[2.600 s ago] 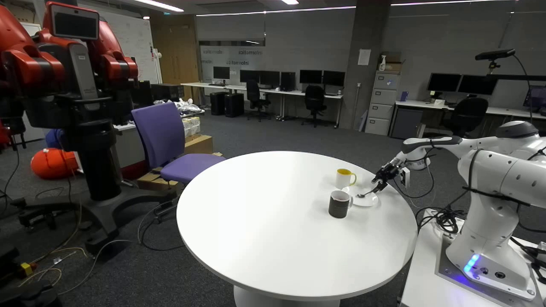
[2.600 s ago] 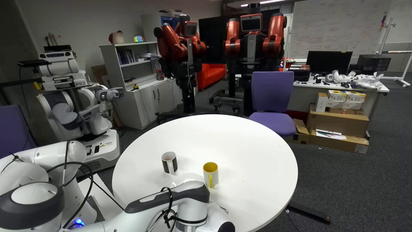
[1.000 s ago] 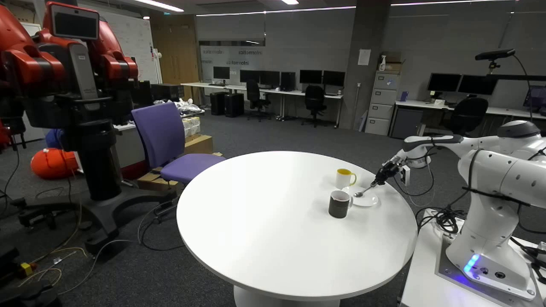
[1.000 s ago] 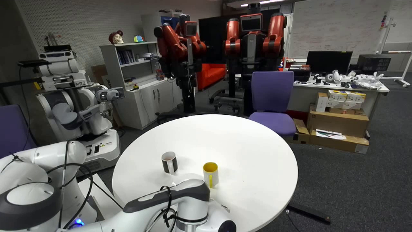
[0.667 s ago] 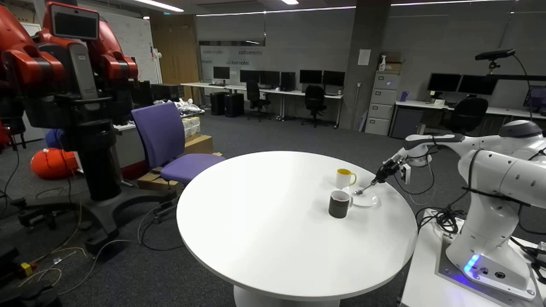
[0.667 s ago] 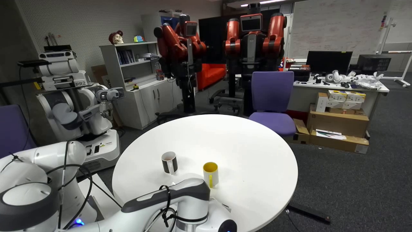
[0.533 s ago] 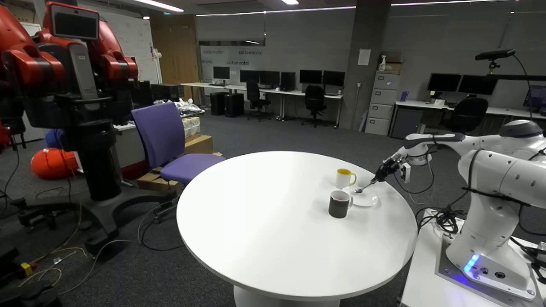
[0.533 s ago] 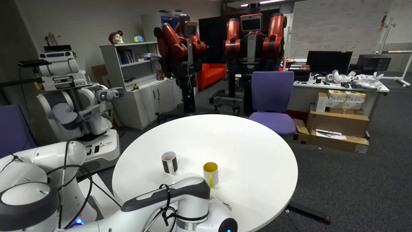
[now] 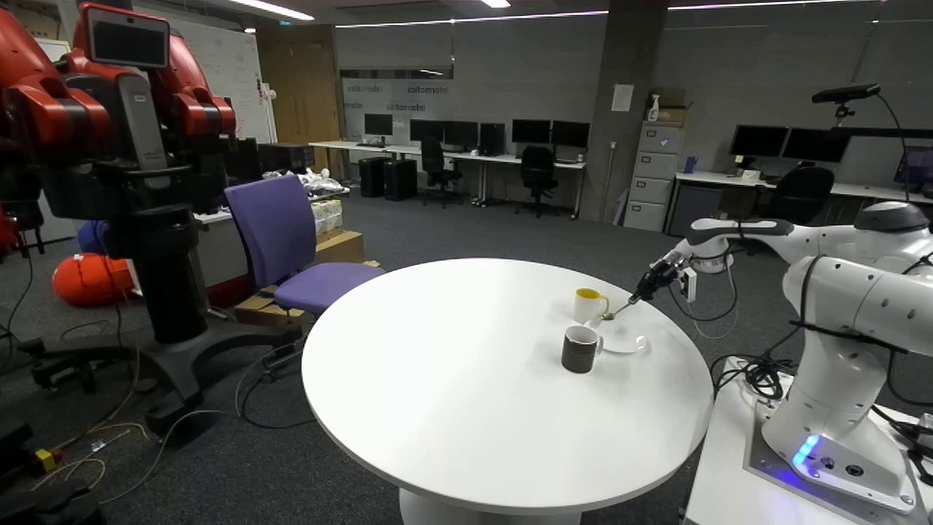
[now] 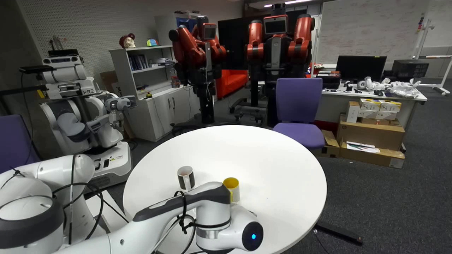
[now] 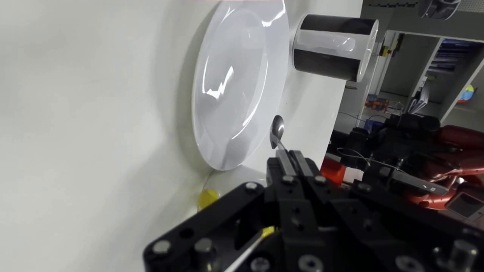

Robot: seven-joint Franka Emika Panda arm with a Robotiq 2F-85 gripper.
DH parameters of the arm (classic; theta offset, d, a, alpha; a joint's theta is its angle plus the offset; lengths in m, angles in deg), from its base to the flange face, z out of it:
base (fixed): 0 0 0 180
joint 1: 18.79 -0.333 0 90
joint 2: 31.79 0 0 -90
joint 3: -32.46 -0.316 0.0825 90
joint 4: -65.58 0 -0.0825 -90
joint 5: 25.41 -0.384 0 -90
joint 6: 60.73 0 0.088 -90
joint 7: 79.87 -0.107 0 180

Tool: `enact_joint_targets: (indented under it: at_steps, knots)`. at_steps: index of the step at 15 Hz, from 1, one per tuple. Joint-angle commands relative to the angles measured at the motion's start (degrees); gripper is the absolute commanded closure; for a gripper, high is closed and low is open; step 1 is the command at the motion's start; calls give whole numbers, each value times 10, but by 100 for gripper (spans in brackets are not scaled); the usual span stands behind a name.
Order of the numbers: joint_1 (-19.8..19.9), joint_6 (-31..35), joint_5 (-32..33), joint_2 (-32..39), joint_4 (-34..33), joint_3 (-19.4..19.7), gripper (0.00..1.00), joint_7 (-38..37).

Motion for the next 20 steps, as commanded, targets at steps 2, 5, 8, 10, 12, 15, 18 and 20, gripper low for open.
enact_joint_targets:
  at_steps: [2, 5, 8, 10, 12, 15, 18, 20]
  knots:
    - [-11, 16, 24, 38, 22, -20, 99, -49]
    - [-20, 18, 43, 57, 28, -31, 99, -74]
    - [-28, 21, 58, 88, 39, -42, 99, -102]
    - [-29, 19, 63, 110, 49, -52, 99, -117]
    - [-29, 16, 65, 134, 60, -65, 99, -128]
    - [-27, 14, 65, 170, 77, -85, 99, -135]
    - [-23, 18, 62, 206, 95, -106, 99, -132]
    - [-19, 19, 60, 228, 107, -121, 99, -128]
